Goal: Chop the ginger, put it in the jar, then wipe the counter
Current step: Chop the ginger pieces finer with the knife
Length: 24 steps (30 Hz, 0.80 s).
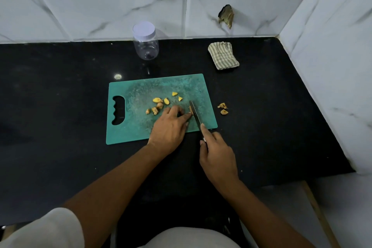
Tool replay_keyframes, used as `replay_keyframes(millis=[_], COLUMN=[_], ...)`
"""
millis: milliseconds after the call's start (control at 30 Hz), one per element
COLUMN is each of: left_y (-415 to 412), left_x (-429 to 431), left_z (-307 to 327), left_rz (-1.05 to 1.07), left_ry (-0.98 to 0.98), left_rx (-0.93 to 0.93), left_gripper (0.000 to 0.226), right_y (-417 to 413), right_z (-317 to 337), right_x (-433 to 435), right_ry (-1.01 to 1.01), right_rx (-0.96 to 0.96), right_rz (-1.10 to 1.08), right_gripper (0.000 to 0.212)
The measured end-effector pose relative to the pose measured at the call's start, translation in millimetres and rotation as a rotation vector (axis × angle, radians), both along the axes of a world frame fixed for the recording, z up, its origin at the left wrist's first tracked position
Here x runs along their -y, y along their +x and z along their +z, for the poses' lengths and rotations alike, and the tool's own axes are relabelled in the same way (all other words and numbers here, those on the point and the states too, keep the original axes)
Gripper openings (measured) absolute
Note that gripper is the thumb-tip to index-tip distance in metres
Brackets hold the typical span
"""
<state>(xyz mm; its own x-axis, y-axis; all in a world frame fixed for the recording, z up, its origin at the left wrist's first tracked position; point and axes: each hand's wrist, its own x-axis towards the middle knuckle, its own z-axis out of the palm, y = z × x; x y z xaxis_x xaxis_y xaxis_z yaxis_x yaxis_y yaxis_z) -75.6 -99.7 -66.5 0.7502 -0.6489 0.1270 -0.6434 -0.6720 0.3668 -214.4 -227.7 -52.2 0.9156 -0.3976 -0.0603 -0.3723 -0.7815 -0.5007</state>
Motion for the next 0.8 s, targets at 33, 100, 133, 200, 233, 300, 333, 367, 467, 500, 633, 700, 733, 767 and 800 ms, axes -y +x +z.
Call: replay_keyframes(millis=[33,100,133,200,233,300,333,367,467,500,633,700,733,767,800], left_y=[-0.1,-0.3,-0.1,-0.4,-0.5,-0.5,-0.5,-0.6,-0.2,-0.1,1.9,2.6,2.8,2.9,2.7], left_x=[0.1,0.1,0.2,0.2,0.2,0.3,0.3,0.3,1.1,1.8,6.2,7.4,7.6,7.4,7.4], left_z=[0.2,0.6,0.7,1.1,1.3,2.1,2.5,2.8,3.0,3.1,3.9,3.4,2.8,1.9,1.1], left_rz=[-0.002,-0.003,-0.001,0.003,0.002,0.000,-0.001,-0.001,0.007,0.014,0.025,0.025,0.029,0.035,0.042], left_ry=[0.001,0.002,0.004,0.005,0.002,0.000,0.000,-0.001,0.004,0.011,0.029,0.033,0.036,0.037,0.035], left_rx=[0.003,0.010,0.012,0.015,0.015,0.007,0.004,0.001,-0.015,-0.022,-0.037,-0.039,-0.039,-0.041,-0.042], left_gripper=[0.038,0.038,0.038,0.037,0.037,0.037,0.037,0.038,0.041,0.042,0.043,0.039,0.036,0.034,0.032], right_y=[-0.2,-0.7,-0.7,-0.1,0.2,0.4,0.1,-0.2,-0.8,-0.6,-1.0,-0.1,1.0,2.5,3.7], right_z=[0.3,1.1,1.5,2.2,2.4,2.8,3.3,2.8,2.1,1.8,0.7,2.0,2.6,2.8,2.7], right_x=[0.1,0.3,0.3,-0.3,-0.4,0.9,2.3,4.1,7.4,7.9,7.7,6.5,6.2,6.5,7.7], right_ry=[0.004,0.012,0.014,0.015,0.013,0.011,0.011,0.007,-0.021,-0.030,-0.110,-0.141,-0.153,-0.151,-0.136], right_rx=[-0.005,-0.011,-0.013,-0.015,-0.017,-0.030,-0.036,-0.042,-0.050,-0.053,-0.090,-0.121,-0.144,-0.156,-0.142], right_rz=[0.001,0.004,0.004,0.005,0.007,0.014,0.018,0.024,0.051,0.059,0.097,0.130,0.155,0.170,0.170], right_gripper=[0.052,0.052,0.052,0.052,0.052,0.052,0.052,0.053,0.055,0.055,0.062,0.067,0.069,0.070,0.069])
